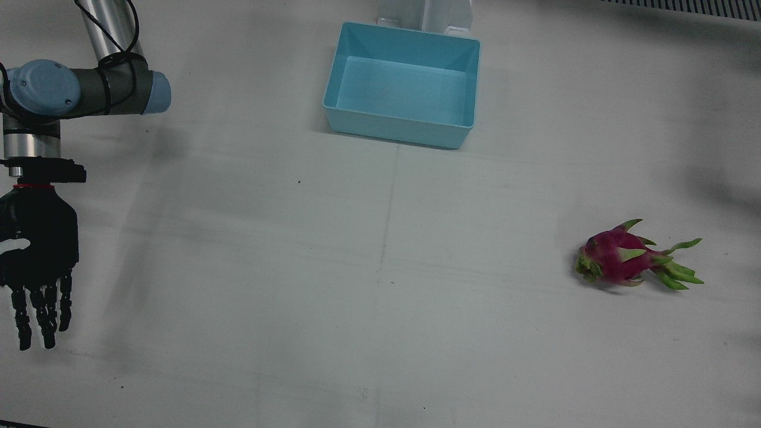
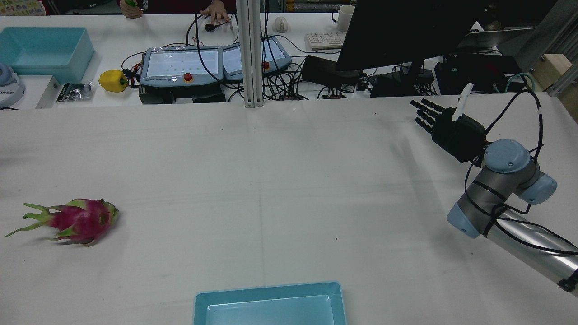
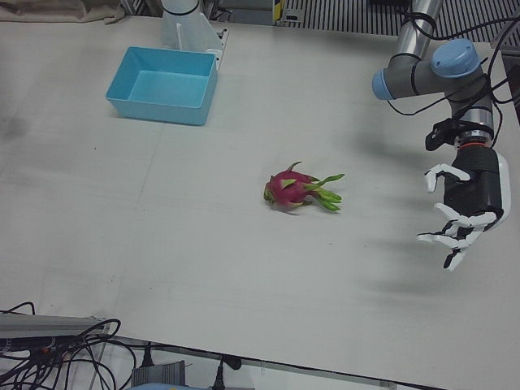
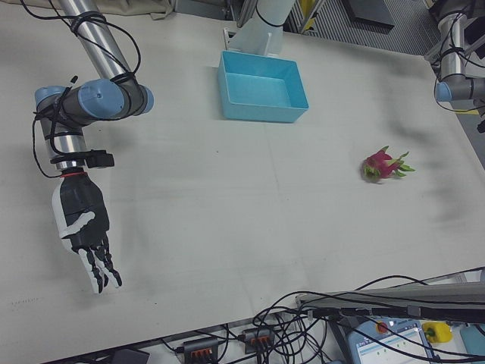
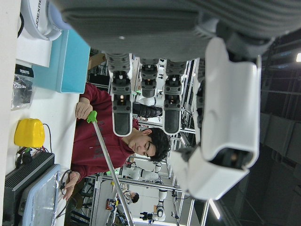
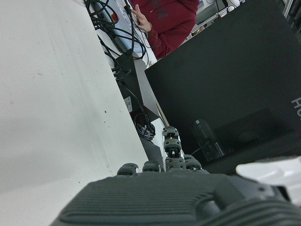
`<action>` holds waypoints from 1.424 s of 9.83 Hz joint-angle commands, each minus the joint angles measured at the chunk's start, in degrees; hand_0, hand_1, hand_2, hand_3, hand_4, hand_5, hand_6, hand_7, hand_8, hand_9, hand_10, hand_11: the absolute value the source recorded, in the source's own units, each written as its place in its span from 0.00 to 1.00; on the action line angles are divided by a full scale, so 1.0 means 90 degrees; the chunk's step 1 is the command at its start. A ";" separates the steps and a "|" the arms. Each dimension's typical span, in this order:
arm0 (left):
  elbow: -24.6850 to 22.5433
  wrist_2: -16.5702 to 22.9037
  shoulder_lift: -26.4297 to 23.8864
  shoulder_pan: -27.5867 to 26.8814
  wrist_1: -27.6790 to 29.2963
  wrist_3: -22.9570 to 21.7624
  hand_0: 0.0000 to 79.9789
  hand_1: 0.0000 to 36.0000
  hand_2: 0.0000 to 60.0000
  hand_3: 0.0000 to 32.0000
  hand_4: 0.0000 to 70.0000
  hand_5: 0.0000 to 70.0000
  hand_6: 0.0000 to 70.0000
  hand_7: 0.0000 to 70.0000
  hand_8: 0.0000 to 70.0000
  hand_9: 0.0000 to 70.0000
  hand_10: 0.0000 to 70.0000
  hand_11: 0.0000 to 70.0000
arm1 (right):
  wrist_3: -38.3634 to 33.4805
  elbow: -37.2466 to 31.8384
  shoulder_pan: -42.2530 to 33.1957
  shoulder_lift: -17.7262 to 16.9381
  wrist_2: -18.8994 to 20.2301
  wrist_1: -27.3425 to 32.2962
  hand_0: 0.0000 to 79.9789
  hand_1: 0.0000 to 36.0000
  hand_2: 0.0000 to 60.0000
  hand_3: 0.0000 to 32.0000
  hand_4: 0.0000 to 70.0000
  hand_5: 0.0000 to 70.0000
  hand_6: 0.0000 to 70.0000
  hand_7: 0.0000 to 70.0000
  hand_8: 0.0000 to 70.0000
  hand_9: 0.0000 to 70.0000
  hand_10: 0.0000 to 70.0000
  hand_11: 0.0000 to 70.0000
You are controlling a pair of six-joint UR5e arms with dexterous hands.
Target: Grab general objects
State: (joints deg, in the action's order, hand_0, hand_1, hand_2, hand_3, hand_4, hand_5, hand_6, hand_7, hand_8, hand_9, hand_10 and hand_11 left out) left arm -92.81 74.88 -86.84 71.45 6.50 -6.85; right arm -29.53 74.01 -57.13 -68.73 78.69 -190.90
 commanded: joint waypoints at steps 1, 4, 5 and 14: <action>0.0000 0.0000 0.0000 0.0001 0.0000 0.0000 1.00 1.00 1.00 0.00 0.83 0.45 0.51 0.48 0.23 0.21 0.20 0.36 | 0.0000 0.0000 0.0000 0.0000 -0.0003 0.0000 0.00 0.00 0.00 0.00 0.00 0.00 0.00 0.00 0.00 0.00 0.00 0.00; -0.0010 0.0000 0.0000 0.0001 0.0010 0.0000 1.00 1.00 1.00 0.00 0.83 0.41 0.49 0.47 0.22 0.21 0.19 0.35 | 0.0000 0.0000 0.0000 0.0000 0.0007 0.0000 0.00 0.00 0.00 0.00 0.00 0.00 0.00 0.00 0.00 0.00 0.00 0.00; 0.0009 0.0010 0.0000 -0.0009 0.0010 0.0000 1.00 1.00 1.00 0.00 0.83 0.44 0.51 0.49 0.23 0.23 0.20 0.35 | 0.0000 0.0000 0.0000 0.0000 0.0007 0.0000 0.00 0.00 0.00 0.00 0.00 0.00 0.00 0.00 0.00 0.00 0.00 0.00; 0.0000 0.0000 0.0000 -0.0019 0.0010 0.0000 1.00 1.00 1.00 0.00 0.83 0.46 0.52 0.49 0.23 0.23 0.20 0.35 | 0.0000 -0.0010 0.0000 0.0000 -0.0003 0.0000 0.00 0.00 0.00 0.00 0.00 0.00 0.00 0.00 0.00 0.00 0.00 0.00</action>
State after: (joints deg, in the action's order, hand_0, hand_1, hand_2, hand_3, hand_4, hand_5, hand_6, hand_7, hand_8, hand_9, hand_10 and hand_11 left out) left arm -92.83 74.88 -86.84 71.34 6.59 -6.85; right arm -29.53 73.98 -57.13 -68.73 78.66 -190.90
